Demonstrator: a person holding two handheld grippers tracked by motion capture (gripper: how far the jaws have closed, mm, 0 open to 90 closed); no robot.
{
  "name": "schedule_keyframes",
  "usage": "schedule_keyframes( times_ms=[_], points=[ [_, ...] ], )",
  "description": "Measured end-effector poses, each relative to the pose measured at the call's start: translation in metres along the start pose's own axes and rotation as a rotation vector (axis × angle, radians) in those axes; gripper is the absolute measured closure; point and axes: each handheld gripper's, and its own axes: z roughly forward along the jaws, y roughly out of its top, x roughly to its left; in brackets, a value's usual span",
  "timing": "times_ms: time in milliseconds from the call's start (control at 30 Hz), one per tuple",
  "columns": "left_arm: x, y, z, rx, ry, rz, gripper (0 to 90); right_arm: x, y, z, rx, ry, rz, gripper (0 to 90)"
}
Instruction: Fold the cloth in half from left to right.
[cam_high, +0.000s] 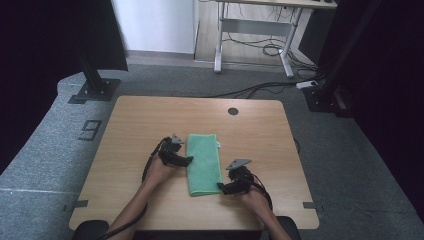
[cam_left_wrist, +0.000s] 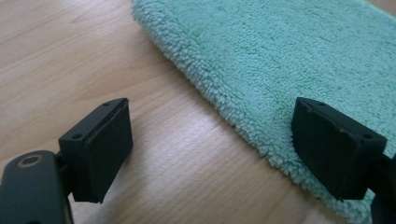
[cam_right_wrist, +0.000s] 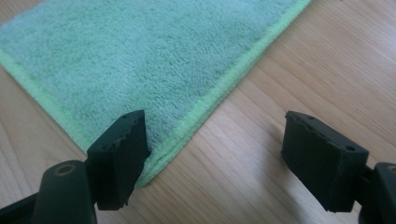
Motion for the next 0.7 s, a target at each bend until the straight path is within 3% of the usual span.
schedule_keyframes(
  times_ms=[333,533,700],
  points=[
    [0.012,0.001,0.0,0.003,0.005,-0.004,13.4,0.02,0.011,0.01,-0.002,0.013,-0.018,21.0],
    [0.01,0.0,-0.001,-0.001,0.016,-0.018,14.3,0.019,0.01,0.012,-0.021,0.022,-0.014,19.7],
    [0.007,-0.001,-0.003,0.006,0.023,-0.025,15.8,0.022,0.009,0.01,-0.019,0.02,-0.018,23.8]
  ],
)
